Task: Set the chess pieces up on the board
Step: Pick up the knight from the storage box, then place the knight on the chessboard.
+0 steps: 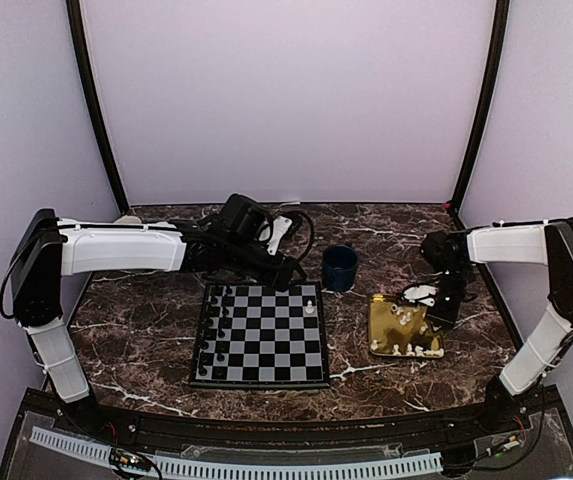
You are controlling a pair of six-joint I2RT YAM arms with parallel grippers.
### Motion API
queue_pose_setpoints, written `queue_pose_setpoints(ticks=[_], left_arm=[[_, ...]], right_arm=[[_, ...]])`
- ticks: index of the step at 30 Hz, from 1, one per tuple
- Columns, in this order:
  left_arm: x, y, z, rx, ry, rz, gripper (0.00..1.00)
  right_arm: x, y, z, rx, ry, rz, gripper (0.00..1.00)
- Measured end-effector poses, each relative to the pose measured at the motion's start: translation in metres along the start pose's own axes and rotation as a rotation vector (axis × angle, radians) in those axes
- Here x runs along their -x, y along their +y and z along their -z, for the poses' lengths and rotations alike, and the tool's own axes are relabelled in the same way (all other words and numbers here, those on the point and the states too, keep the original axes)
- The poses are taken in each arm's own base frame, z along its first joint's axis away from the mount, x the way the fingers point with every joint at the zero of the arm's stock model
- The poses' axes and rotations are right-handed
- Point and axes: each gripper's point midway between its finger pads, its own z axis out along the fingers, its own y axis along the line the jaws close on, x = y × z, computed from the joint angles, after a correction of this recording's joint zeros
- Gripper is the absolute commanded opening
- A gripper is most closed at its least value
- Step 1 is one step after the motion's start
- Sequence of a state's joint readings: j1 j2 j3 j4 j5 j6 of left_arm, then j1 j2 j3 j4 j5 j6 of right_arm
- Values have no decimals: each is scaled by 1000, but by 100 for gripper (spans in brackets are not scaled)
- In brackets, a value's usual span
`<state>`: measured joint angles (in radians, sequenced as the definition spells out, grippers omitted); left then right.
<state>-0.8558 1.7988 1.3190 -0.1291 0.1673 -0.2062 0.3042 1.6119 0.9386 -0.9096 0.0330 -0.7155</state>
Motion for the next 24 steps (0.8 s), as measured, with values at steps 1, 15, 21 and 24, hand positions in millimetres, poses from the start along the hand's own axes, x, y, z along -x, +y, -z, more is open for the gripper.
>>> queue_pose_setpoints(ticks=[1, 15, 21, 24], left_arm=[[-1, 0, 0, 1, 1, 0, 56], [-6, 2, -2, 5, 10, 2, 56], [-18, 5, -5, 11, 31, 6, 56], [-20, 6, -5, 15, 33, 11, 56]], right_arm=[[-1, 0, -3, 0, 10, 5, 28], [3, 6, -6, 7, 12, 31, 10], [16, 16, 11, 64, -65, 33, 10], [35, 22, 34, 93, -182, 38, 12]])
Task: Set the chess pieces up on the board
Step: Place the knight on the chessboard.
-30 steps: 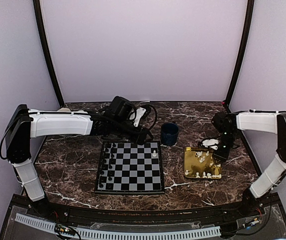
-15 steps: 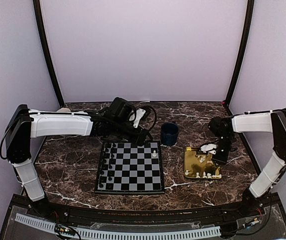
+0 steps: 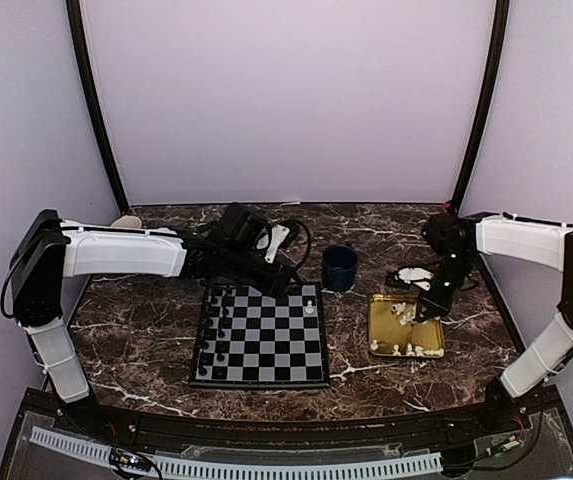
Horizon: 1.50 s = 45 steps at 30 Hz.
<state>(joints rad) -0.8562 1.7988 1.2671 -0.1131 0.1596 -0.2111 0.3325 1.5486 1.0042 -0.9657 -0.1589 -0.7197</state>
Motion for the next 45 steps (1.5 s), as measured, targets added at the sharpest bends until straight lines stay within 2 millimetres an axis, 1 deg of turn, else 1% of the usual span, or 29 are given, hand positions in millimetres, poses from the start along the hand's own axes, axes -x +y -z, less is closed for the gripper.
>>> queue_pose_setpoints(ticks=[3, 5, 8, 11, 12, 14, 17, 18, 20, 23, 25, 29, 32, 35, 36, 37, 43, 45], left_arm=[[1, 1, 0, 7, -13, 11, 56], [0, 3, 4, 16, -22, 19, 56], [4, 4, 15, 33, -51, 31, 56], [15, 5, 29, 53, -103, 43, 56], [20, 6, 36, 61, -128, 48, 56], [25, 6, 42, 70, -154, 57, 56], [30, 9, 52, 89, -190, 71, 56], [30, 10, 54, 95, -197, 75, 56], [31, 12, 58, 109, -207, 82, 56], [30, 16, 59, 130, -212, 88, 56], [30, 17, 59, 138, -214, 89, 56], [31, 19, 61, 150, -220, 95, 56], [29, 20, 64, 153, -223, 99, 57], [27, 20, 69, 155, -230, 101, 56], [28, 20, 70, 156, -233, 100, 57], [28, 20, 72, 156, -236, 100, 57], [29, 19, 72, 151, -239, 99, 57], [28, 18, 72, 145, -232, 93, 57]], right_arm=[[31, 7, 17, 36, -155, 15, 12], [53, 13, 26, 65, -268, 29, 12], [87, 21, 37, 103, -418, 58, 12], [123, 35, 46, 137, -556, 113, 12], [131, 41, 47, 149, -583, 129, 12], [152, 56, 47, 178, -633, 180, 12], [177, 84, 35, 240, -671, 247, 12], [182, 91, 30, 259, -675, 256, 12], [190, 108, 17, 291, -681, 281, 13], [194, 131, -5, 324, -682, 315, 12], [198, 141, -17, 340, -686, 331, 12], [206, 152, -44, 356, -687, 350, 13], [207, 153, -57, 357, -682, 347, 15], [212, 152, -58, 344, -697, 348, 25], [214, 151, -57, 334, -707, 353, 35], [215, 150, -56, 330, -710, 351, 37], [218, 147, -55, 309, -706, 341, 42], [220, 144, -50, 311, -696, 331, 42]])
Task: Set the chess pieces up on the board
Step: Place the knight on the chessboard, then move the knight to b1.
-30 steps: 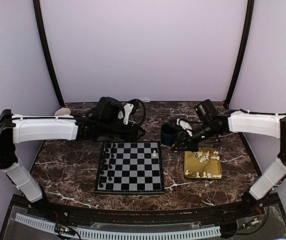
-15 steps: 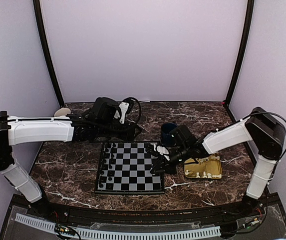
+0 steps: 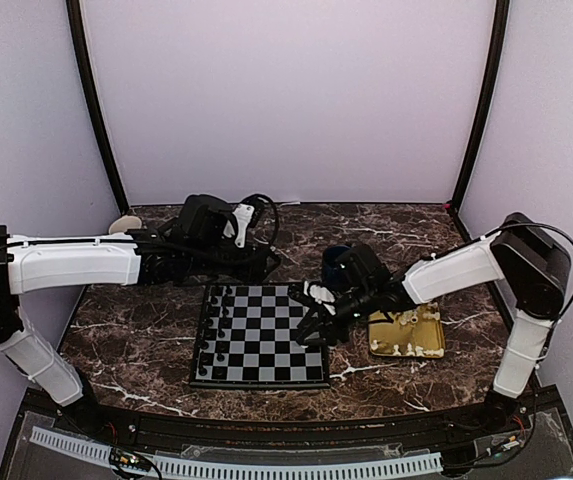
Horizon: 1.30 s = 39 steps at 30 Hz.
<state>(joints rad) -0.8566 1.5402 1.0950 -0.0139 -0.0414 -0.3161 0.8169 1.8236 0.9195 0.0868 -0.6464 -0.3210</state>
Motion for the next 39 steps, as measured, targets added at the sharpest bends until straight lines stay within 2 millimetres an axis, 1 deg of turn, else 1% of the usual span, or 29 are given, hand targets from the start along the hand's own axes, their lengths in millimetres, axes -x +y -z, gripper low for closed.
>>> queue_pose_setpoints(ticks=[2, 4, 7, 9, 10, 11, 12, 13, 14, 16, 20, 22, 23, 26, 29, 34, 39], left_arm=[[-4, -1, 0, -4, 20, -19, 56], [-7, -3, 1, -16, 57, -52, 55], [-7, -12, 0, -53, 108, -115, 51], [-6, -21, -3, -92, 151, -170, 49], [-6, -26, -5, -112, 177, -200, 48], [-7, -31, -8, -131, 204, -230, 46], [-10, -35, -10, -144, 224, -251, 46], [-14, -40, -14, -159, 257, -280, 45], [-20, -46, -18, -173, 289, -309, 45], [-34, -55, -27, -195, 352, -353, 45], [-71, -71, -43, -237, 478, -430, 47], [-88, -77, -48, -252, 533, -458, 47], [-93, -78, -50, -256, 550, -465, 48], [-109, -85, -55, -268, 599, -494, 48], [-121, -88, -58, -266, 633, -515, 47], [-131, -86, -62, -256, 667, -527, 44], [-134, -82, -69, -235, 680, -537, 37]], right_arm=[[10, -1, 8, 3, 3, -11, 43], [25, -6, 27, -3, -13, -26, 44], [54, -22, 72, -55, -59, -55, 46], [66, -34, 104, -128, -83, -67, 48], [69, -38, 119, -163, -92, -71, 49], [69, -41, 137, -208, -98, -74, 49], [67, -42, 149, -243, -103, -77, 49], [63, -44, 164, -280, -112, -78, 49], [57, -44, 174, -303, -116, -87, 49], [38, -50, 193, -346, -116, -127, 48], [-1, -75, 222, -432, -92, -238, 49], [-8, -82, 231, -459, -91, -256, 49], [-9, -83, 233, -463, -91, -256, 49], [-10, -83, 233, -461, -89, -250, 49], [-12, -82, 232, -457, -86, -245, 49], [-12, -82, 232, -456, -81, -237, 49], [-13, -82, 231, -455, -78, -230, 49]])
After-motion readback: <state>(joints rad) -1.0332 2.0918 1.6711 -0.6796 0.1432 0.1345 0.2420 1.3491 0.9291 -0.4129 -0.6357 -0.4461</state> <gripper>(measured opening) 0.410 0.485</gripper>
